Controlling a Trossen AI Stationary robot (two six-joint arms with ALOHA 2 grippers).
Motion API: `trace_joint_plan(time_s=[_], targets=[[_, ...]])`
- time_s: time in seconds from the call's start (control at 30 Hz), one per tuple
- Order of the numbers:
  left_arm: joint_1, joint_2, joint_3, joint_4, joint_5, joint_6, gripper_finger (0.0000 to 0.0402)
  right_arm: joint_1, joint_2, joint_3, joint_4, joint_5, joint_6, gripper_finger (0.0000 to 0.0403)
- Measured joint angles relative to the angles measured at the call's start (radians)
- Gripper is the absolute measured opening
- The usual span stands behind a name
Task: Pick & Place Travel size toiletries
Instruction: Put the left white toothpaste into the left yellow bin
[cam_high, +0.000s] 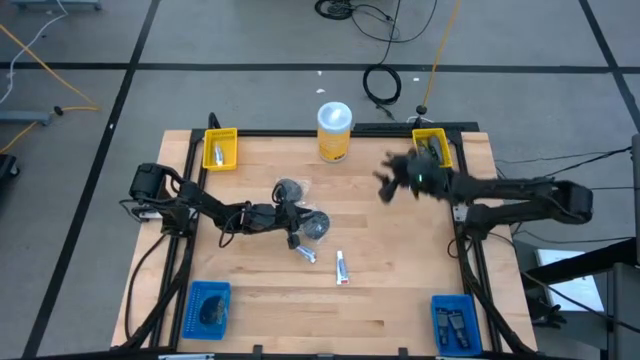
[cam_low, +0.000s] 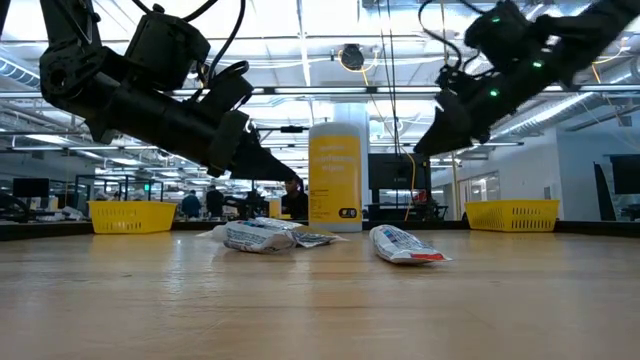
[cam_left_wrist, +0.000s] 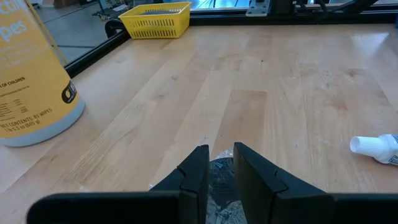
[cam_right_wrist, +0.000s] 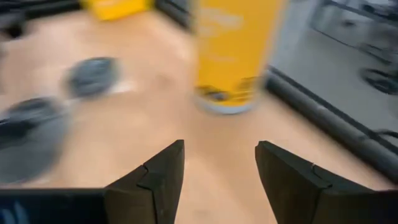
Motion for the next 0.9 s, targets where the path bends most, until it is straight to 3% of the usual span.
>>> trace_joint_plan(time_s=[0.27, 0.43, 0.5, 0.77, 0.9], targets=[[0.0, 0.0, 0.0, 0.0, 0.0, 0.026, 0.0074, 0.359, 0.119, -0.233, 0.534, 0.05, 0.034, 0.0179], [0.0, 0.0, 0.0, 0.001, -0.005, 0.048, 0.0074, 0.499, 0.265, -0.226, 0.591, 0.18, 0.002, 0.0173], [0.0, 0.0, 0.0, 0.003, -0.02, 0.034, 0.0074, 0.526, 0.331, -0.218, 0.617, 0.22, 0.002, 0.0171], [-0.016, -0.029, 0.004, 0.006, -0.117, -0.052, 0.0074, 0.536, 0.55, -0.215, 0.807, 0.217, -0.038, 0.0171], [-0.067, -0.09, 0.087, -0.21, -0.109, -0.054, 0.0074, 0.535, 0.597, -0.215, 0.873, 0.217, -0.088, 0.0171]])
